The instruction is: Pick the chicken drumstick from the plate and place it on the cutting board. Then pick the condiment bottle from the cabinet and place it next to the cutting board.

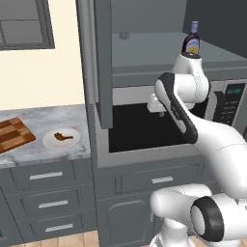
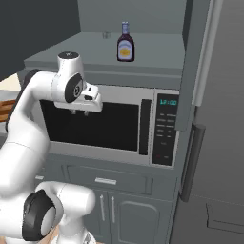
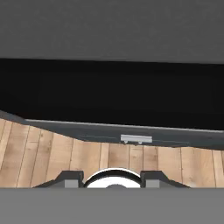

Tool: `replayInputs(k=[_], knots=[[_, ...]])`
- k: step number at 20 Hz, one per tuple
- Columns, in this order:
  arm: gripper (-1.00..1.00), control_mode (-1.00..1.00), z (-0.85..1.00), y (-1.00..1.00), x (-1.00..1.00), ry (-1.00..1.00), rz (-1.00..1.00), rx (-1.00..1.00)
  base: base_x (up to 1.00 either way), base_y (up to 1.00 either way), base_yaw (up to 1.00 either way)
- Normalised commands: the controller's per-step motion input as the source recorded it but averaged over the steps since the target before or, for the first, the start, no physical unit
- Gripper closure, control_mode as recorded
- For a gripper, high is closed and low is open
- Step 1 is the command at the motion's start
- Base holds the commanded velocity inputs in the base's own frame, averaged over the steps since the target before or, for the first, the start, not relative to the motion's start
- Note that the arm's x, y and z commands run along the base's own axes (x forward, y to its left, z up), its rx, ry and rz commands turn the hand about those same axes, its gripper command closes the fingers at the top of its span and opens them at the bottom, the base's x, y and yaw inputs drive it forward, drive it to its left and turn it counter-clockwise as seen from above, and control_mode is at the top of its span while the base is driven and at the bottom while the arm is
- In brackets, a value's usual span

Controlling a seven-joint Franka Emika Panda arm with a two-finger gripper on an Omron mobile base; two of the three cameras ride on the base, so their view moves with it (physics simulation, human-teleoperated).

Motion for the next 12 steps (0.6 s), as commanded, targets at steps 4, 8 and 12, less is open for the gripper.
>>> replayInputs(k=[4, 8, 12], knots=[[-1.00, -1.00, 0.01, 0.00, -0.31, -0.06, 0.00, 0.01, 0.00, 0.00, 0.00], [-1.00, -1.00, 0.17, -0.05, -0.54, -0.17, 0.00, 0.04, 0.00, 0.00, 0.00], [-1.00, -1.00, 0.20, -0.08, -0.60, -0.18, 0.00, 0.04, 0.00, 0.00, 0.00]])
